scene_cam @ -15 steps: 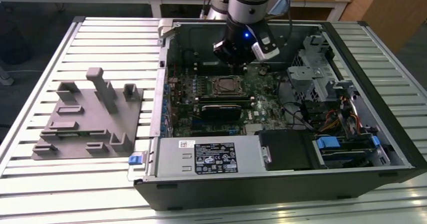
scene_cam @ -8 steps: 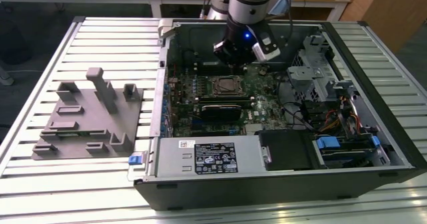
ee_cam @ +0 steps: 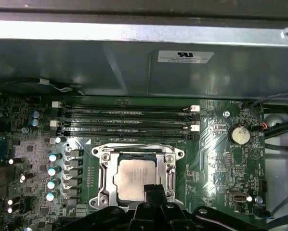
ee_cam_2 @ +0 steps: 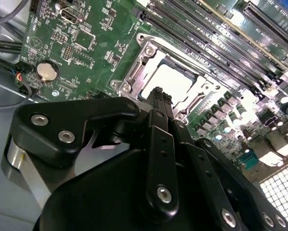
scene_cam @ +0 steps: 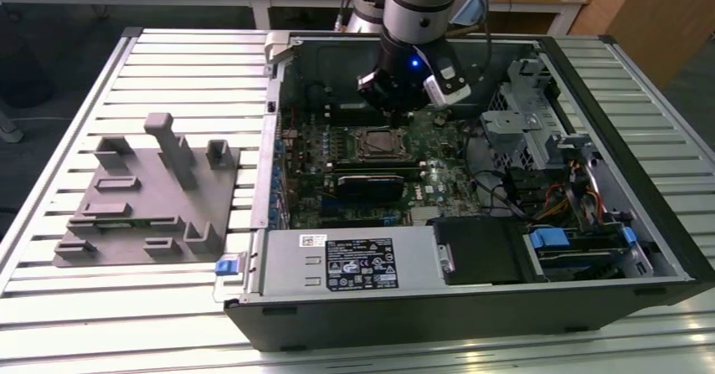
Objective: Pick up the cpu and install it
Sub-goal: 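Install the second cpu locking lever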
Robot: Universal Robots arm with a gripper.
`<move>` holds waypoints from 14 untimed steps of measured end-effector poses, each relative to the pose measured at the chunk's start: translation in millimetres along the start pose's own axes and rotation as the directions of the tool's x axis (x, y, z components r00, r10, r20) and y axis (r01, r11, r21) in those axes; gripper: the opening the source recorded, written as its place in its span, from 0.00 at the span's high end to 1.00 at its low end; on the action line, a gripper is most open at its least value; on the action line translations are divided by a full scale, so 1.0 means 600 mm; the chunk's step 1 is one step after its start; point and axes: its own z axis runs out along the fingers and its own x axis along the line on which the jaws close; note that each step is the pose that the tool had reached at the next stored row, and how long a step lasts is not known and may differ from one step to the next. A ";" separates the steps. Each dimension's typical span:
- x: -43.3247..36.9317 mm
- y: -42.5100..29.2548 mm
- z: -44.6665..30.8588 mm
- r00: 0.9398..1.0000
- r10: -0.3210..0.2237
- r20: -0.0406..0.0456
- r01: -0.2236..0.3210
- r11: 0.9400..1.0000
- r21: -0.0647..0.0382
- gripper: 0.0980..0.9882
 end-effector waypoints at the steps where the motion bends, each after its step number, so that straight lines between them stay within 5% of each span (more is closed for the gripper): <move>1: 0.000 0.000 -0.001 1.000 0.000 0.000 0.000 1.000 0.000 0.99; 8: 0.000 0.000 -0.019 1.000 0.000 0.000 0.000 1.000 0.000 0.99; 14: 0.000 -0.009 -0.021 1.000 0.000 0.000 0.000 1.000 -0.001 0.99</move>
